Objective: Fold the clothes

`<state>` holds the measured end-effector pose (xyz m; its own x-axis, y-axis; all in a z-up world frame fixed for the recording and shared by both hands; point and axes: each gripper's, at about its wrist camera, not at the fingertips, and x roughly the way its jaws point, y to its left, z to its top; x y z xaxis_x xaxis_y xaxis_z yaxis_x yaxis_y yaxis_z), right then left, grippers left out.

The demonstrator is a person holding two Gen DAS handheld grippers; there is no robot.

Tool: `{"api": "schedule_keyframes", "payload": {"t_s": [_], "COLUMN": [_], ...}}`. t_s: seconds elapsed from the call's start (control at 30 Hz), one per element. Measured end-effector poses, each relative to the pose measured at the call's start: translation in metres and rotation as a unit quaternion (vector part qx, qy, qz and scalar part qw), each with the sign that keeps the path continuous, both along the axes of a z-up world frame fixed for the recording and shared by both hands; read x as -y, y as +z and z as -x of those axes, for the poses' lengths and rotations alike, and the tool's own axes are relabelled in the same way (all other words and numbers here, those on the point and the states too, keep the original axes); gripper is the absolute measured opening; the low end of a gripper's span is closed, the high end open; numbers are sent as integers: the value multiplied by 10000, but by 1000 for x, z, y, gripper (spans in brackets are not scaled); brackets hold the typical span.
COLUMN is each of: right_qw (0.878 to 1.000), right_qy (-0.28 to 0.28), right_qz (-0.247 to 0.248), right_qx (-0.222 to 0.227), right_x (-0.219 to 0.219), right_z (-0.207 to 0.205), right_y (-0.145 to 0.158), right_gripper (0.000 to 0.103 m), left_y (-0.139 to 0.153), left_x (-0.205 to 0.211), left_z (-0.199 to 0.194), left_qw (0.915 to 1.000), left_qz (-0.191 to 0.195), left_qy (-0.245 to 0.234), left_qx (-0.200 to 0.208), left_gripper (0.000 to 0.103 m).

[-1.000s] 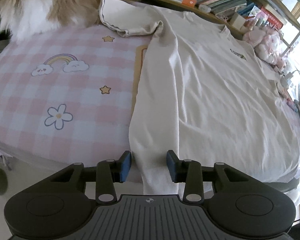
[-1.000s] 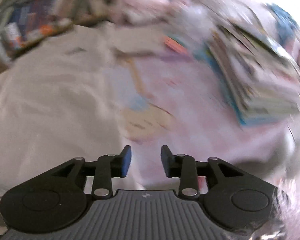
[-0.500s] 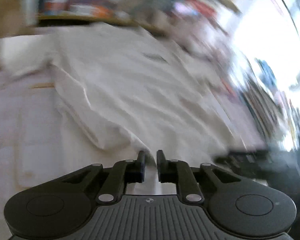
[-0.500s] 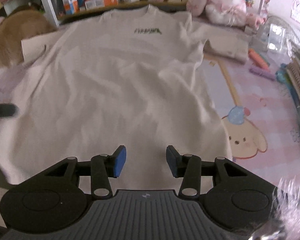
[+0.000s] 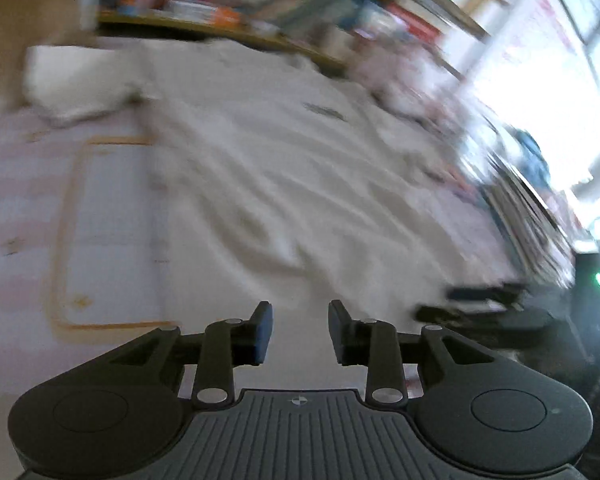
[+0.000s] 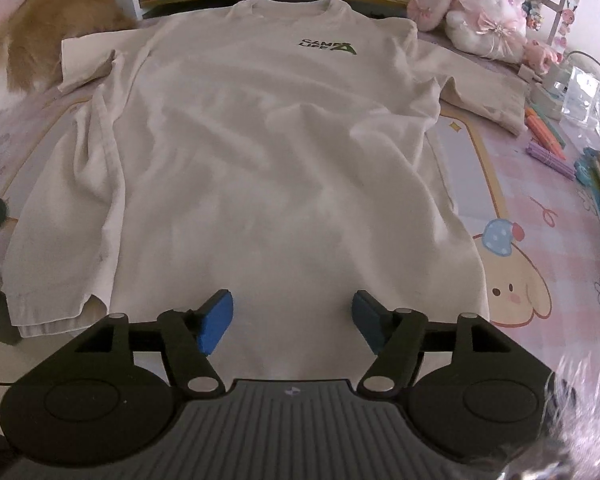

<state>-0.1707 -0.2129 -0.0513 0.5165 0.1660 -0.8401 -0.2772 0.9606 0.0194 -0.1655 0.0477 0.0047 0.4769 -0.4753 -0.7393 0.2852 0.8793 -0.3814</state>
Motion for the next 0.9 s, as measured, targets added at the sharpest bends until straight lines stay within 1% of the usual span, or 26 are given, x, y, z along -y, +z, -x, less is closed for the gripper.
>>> {"api": "schedule_keyframes", "payload": {"t_s": [0.07,0.13,0.17,0.2,0.33,0.37,0.43,0.63,0.7,0.73,0.77,0.8,0.83,0.87,0.9], "right_qw": [10000,10000,10000,10000,10000,9999,9999,9998,9998,9997,9997,9997,9997,9997,9997], "right_qy": [6,11,14,16,57,77,117,182,199,205,212,217,217,217,217], "right_qz": [-10,-20,-18,-16,-26,-33,-40,-24,-24,-26,-29,-32,-36,-39,-41], "right_qx": [21,38,39,39,59,72,91,89,93,98,102,106,111,117,122], "right_x": [0,1,1,0,1,2,2,2,2,2,2,2,2,2,2], "right_z": [1,2,2,2,3,4,5,4,4,4,4,4,5,5,5], "right_y": [-1,-1,-1,-1,-1,-1,-1,-1,-1,-1,-1,-2,-2,-2,-2], "right_gripper": [66,66,66,66,66,66,67,67,68,68,68,68,68,68,68], "left_y": [-4,-8,-10,-13,-24,-26,-26,-27,-27,-27,-28,-29,-31,-33,-35], "left_x": [26,47,54,59,65,65,66,78,79,78,75,70,63,55,46], "left_z": [-6,-15,-19,-24,-39,-41,-39,-35,-32,-31,-31,-31,-33,-34,-35], "left_qw": [9988,9967,9961,9959,9957,9957,9960,9948,9946,9949,9955,9963,9971,9974,9973], "left_qz": [-266,-495,-572,-602,-563,-557,-589,-862,-914,-905,-854,-767,-640,-490,-318], "left_qy": [-402,-623,-637,-600,-331,-279,-234,-329,-350,-325,-260,-156,-33,93,223], "left_qx": [-51,-127,-205,-296,-655,-682,-629,-420,-339,-315,-310,-341,-418,-517,-624], "left_gripper": [32,33,38,39,39,39,39,38,35,32,25,20,9,4,4]}}
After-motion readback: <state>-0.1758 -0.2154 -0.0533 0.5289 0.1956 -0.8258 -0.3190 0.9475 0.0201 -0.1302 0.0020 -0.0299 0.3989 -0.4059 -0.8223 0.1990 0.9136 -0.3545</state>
